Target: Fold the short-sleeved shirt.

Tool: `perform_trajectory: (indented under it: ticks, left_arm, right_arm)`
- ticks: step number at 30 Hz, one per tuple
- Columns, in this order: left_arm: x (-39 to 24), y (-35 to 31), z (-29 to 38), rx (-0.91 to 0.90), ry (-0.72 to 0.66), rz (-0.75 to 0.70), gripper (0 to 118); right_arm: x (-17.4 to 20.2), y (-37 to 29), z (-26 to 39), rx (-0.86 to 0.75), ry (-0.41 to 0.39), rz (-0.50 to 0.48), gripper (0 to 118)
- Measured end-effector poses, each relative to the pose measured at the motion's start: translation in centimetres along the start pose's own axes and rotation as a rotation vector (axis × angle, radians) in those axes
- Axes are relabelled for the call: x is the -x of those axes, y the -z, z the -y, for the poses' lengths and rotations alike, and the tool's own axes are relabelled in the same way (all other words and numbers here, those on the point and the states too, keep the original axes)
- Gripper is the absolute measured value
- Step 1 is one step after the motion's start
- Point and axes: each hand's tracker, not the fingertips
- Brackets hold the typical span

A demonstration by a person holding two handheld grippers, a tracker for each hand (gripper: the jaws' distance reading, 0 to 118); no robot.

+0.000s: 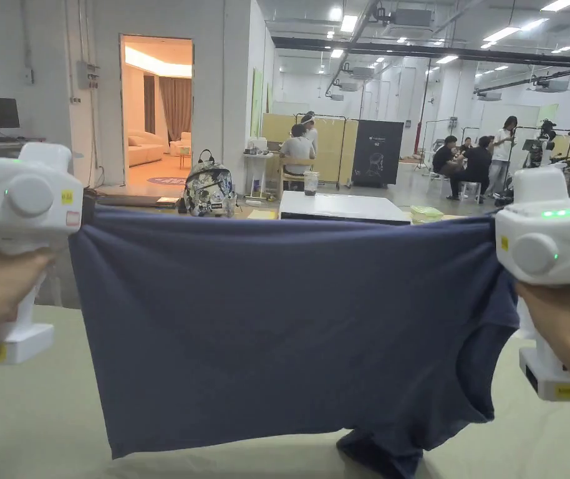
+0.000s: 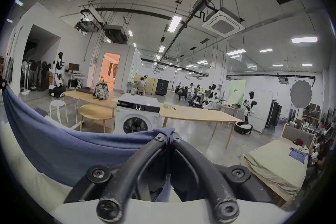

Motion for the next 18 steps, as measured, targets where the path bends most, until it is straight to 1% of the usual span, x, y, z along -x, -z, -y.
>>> perform_trajectory:
  ticks: [4,6,10,13,17,18]
  left_arm:
    - [0.6,-1.2,3.1,0.031,-0.003,0.017,0]
    - [1.1,-2.5,4.5,0.040,-0.011,0.030,0]
    - [1.7,-5.3,6.7,0.036,-0.010,0.045,0]
    - [2.4,-7.6,8.4,0.030,-0.013,0.063,0]
    - [3.2,-10.6,11.1,0.037,-0.003,0.077,0]
    - [3.5,-11.5,12.0,0.040,-0.007,0.085,0]
  right_arm:
    - [-0.2,-2.4,3.4,0.041,-0.025,-0.011,0]
    - [-0.5,-4.2,5.0,0.047,-0.022,-0.012,0]
    - [-1.0,-8.5,6.8,0.068,-0.044,-0.026,0]
    - [-1.6,-11.9,8.4,0.079,-0.033,-0.030,0]
    - [-1.8,-16.5,10.6,0.126,-0.055,-0.056,0]
    - [-1.9,-17.7,11.4,0.129,-0.048,-0.055,0]
